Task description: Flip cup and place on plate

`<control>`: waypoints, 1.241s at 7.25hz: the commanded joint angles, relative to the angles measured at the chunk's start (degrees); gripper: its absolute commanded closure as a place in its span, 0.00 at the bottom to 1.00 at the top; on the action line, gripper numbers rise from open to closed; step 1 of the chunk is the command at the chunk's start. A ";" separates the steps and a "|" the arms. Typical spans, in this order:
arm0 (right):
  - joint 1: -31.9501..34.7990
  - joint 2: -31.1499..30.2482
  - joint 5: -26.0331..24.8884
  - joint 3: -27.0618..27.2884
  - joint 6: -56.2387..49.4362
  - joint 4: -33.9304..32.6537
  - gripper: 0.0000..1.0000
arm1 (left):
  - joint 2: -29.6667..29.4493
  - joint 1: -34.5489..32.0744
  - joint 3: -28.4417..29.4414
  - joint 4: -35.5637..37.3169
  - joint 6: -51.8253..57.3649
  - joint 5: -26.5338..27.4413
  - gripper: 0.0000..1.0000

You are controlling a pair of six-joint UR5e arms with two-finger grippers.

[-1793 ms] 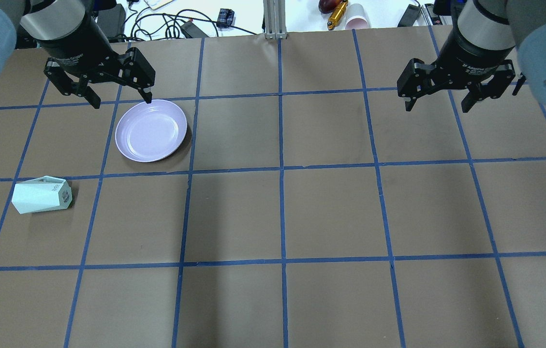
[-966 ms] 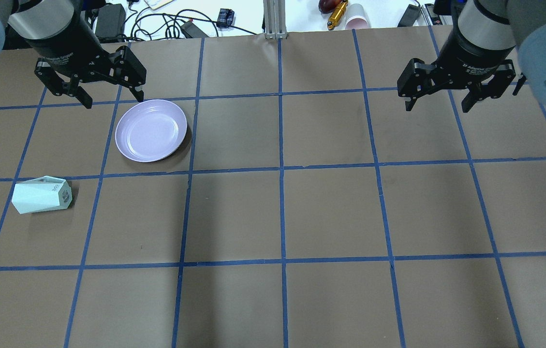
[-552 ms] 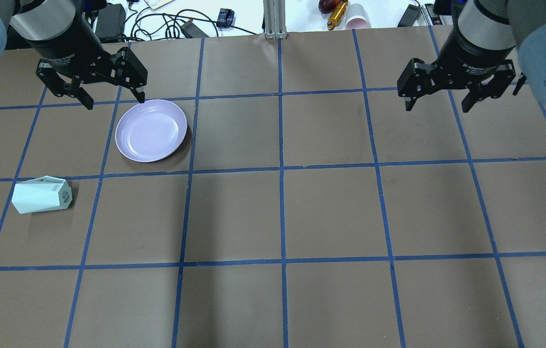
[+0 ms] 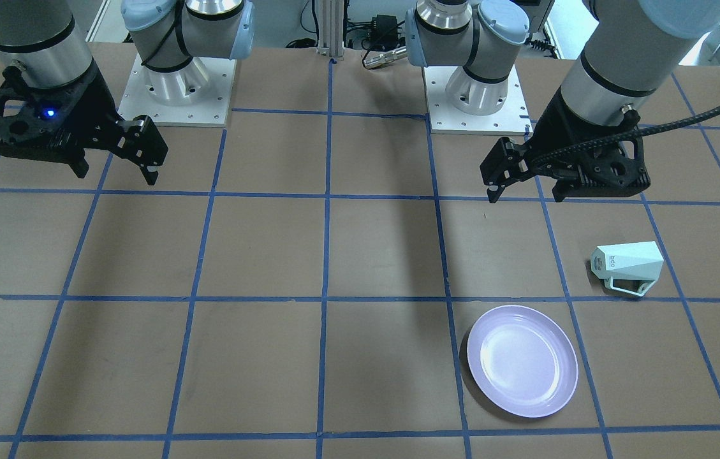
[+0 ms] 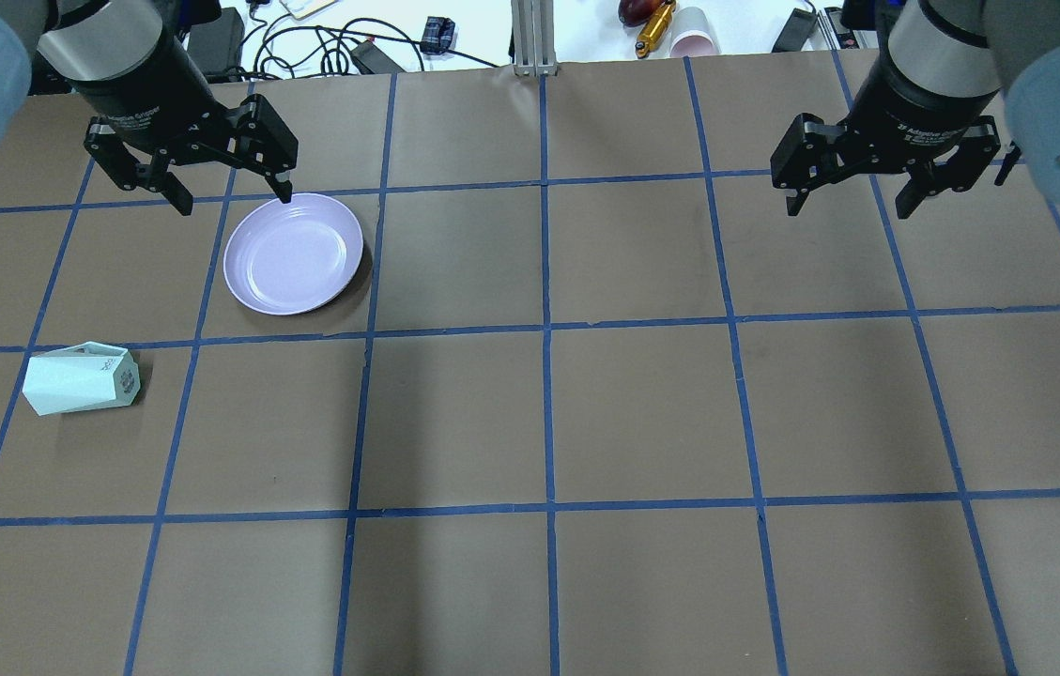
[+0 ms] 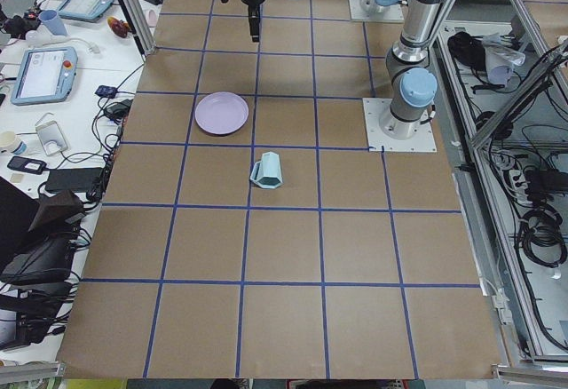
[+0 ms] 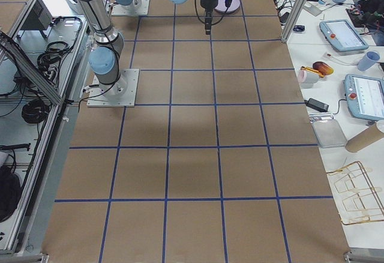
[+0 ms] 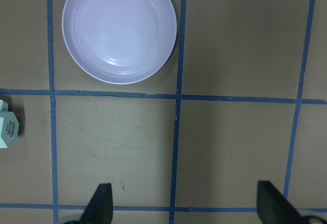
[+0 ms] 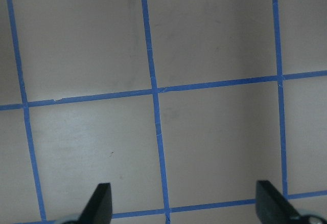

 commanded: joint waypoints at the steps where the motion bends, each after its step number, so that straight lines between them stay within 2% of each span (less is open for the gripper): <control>1: 0.00 -0.06 -0.03 0.00 0.00 0.00 0.00 | 0.34 0.16 0.02 0.17 0.65 0.09 0.00; 5: 0.00 -0.06 0.06 0.00 0.00 0.00 0.00 | 0.52 1.82 0.11 0.79 3.35 0.18 0.00; 9: 0.00 -0.06 -0.03 0.00 0.00 0.00 0.00 | 1.57 11.66 0.20 -1.22 15.65 -0.70 0.00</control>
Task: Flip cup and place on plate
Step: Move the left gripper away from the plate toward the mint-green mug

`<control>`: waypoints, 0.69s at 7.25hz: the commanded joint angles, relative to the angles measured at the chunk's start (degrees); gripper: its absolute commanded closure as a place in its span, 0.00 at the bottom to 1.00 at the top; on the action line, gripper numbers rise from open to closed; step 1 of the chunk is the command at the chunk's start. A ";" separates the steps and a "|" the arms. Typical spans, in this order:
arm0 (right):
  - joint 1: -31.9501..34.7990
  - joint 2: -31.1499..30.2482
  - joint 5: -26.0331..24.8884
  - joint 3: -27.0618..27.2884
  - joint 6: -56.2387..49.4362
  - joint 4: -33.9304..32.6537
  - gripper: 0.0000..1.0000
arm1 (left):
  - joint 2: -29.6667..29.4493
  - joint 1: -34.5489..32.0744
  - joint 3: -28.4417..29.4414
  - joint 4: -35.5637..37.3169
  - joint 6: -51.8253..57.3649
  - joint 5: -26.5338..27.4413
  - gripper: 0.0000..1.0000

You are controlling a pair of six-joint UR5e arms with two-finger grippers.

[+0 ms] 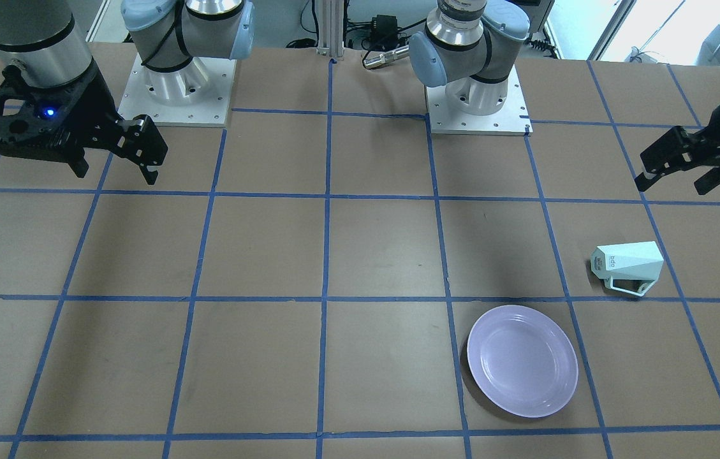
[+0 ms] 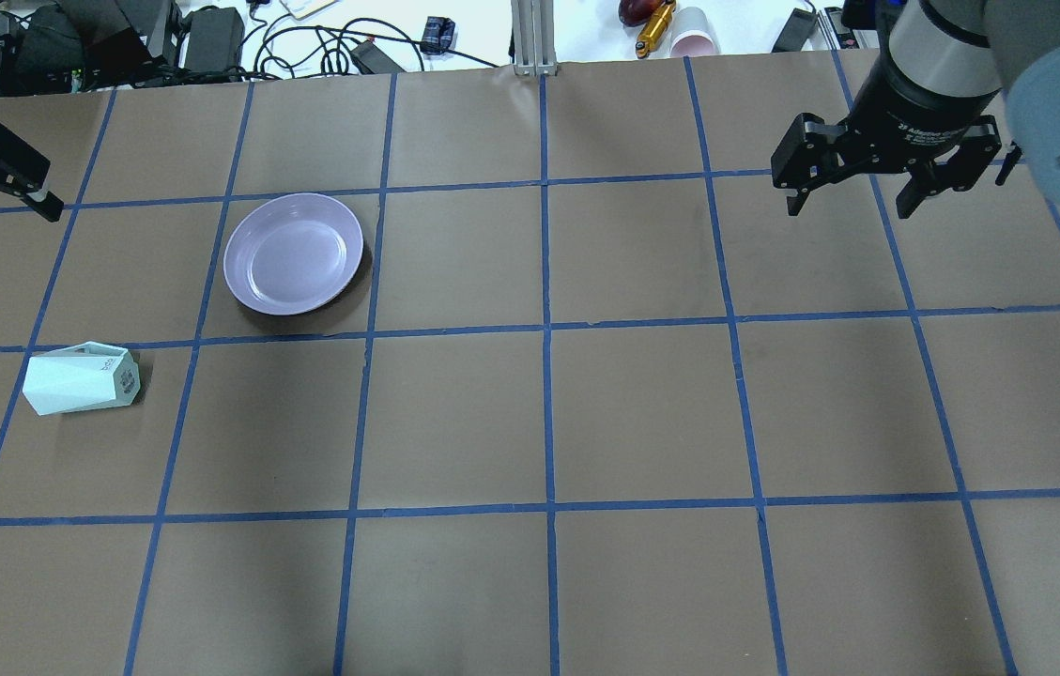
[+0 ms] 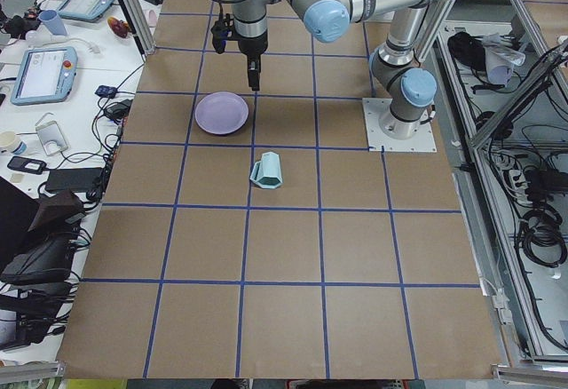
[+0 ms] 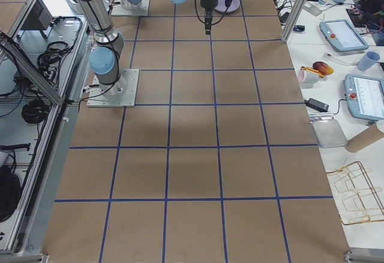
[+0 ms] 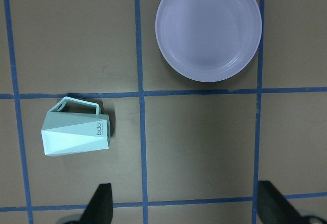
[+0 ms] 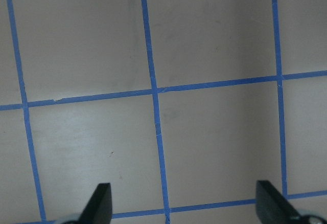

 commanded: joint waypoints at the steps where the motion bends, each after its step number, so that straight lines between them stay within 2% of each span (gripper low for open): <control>1: 0.00 0.00 0.00 0.00 0.00 0.00 0.00 | -0.97 5.59 -0.01 -0.43 4.52 0.26 0.00; 3: 0.00 0.00 0.00 0.00 0.00 0.00 0.00 | -2.55 10.15 -0.01 0.27 7.10 0.52 0.00; 5: 0.00 0.09 0.00 0.00 0.00 0.00 0.00 | -5.27 14.03 0.08 2.72 14.20 -0.27 0.00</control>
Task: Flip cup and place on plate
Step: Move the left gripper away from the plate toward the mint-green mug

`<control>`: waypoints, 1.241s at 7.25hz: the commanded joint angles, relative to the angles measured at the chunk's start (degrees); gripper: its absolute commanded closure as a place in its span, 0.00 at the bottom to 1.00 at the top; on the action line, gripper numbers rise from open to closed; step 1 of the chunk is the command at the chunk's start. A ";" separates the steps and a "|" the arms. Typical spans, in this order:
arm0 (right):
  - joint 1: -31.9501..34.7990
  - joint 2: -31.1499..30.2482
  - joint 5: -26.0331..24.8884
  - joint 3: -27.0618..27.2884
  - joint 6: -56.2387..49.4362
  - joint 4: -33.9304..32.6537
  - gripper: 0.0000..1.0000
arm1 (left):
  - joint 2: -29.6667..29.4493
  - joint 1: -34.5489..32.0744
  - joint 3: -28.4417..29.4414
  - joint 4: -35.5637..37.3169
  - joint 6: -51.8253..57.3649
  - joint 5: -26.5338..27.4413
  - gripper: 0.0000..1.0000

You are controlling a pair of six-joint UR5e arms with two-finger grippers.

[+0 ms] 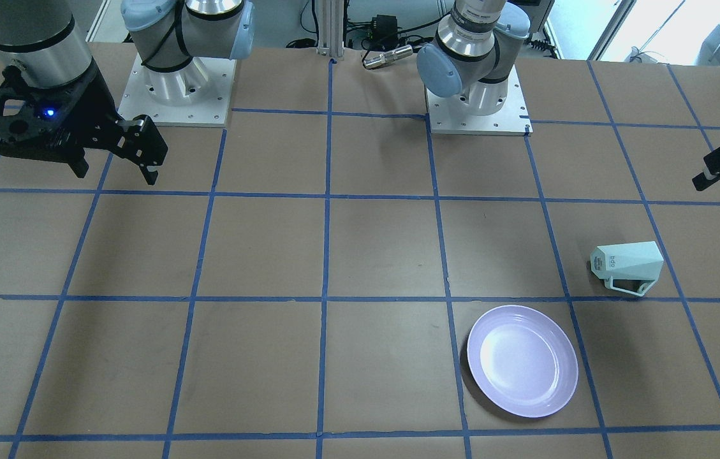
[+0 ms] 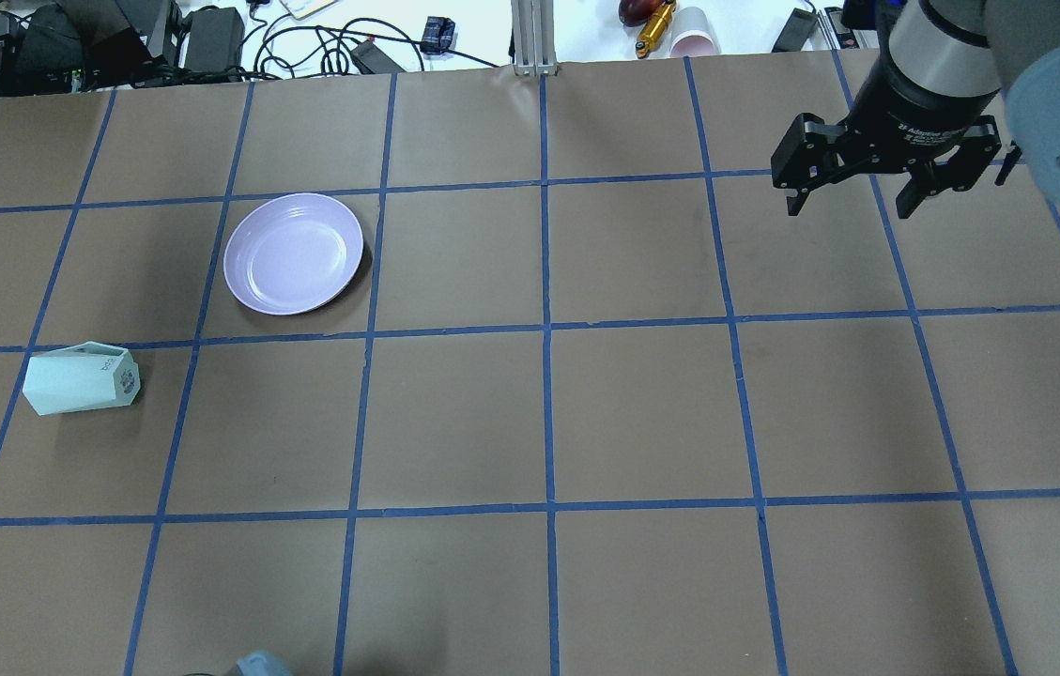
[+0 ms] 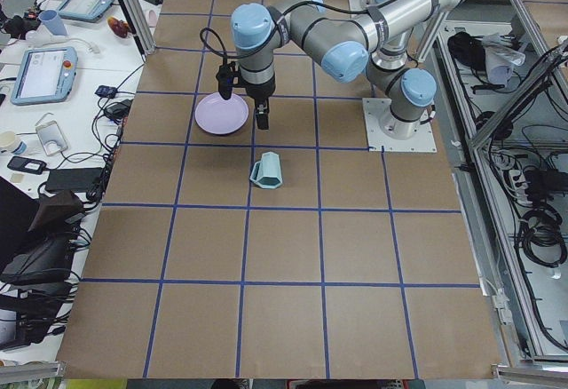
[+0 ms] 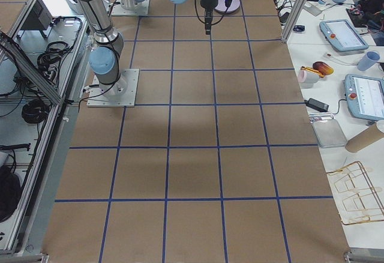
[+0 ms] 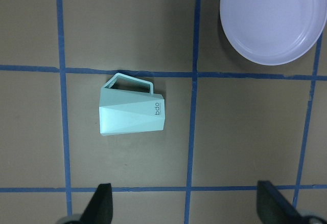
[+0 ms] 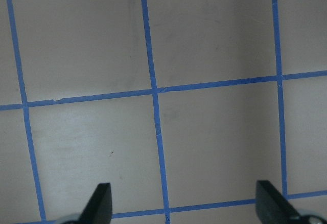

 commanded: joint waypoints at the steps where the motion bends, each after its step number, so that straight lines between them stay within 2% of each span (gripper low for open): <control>1: 0.00 0.04 0.00 0.00 0.00 0.00 0.00 | -2.93 3.02 0.16 2.63 5.67 -0.95 0.00; 4: 0.00 -0.05 0.00 0.00 0.00 0.00 0.00 | -8.89 9.25 0.77 5.19 13.04 -7.96 0.00; 5: 0.00 -0.05 0.00 0.00 0.00 0.00 0.00 | -10.74 9.97 2.43 5.02 15.34 -8.07 0.00; 9: 0.00 -0.05 0.00 0.00 0.00 0.00 0.00 | -17.43 15.15 3.85 1.08 19.84 -14.65 0.00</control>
